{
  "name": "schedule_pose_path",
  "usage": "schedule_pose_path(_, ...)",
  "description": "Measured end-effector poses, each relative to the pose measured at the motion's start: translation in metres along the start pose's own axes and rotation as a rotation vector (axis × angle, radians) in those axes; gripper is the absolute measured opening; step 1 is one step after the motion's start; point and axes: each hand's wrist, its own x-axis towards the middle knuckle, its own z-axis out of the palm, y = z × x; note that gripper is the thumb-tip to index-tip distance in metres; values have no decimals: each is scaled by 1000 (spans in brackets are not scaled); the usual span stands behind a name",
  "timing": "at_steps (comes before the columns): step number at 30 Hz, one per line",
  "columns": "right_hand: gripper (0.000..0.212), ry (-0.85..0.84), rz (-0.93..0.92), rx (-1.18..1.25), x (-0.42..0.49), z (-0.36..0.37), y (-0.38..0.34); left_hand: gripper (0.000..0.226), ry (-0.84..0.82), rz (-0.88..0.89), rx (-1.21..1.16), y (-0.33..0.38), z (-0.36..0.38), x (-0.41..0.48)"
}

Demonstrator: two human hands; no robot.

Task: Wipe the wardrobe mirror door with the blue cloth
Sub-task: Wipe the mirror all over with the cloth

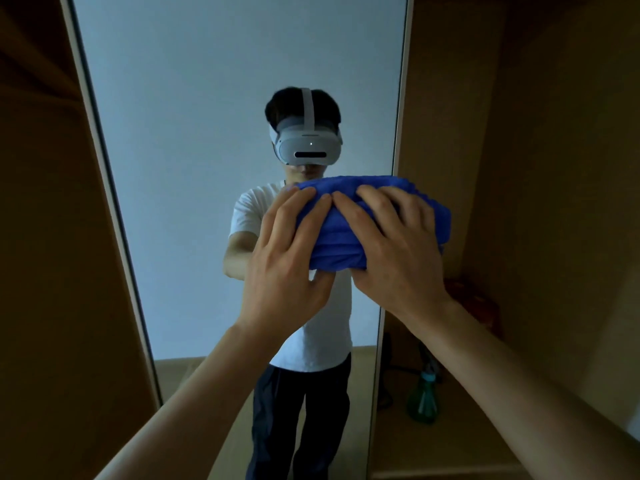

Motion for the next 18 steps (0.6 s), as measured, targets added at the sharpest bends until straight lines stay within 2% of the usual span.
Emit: schedule_pose_path(18, 52, -182, 49, 54, -109, 11, -39, 65, -209, -171, -43, 16, 11, -114)
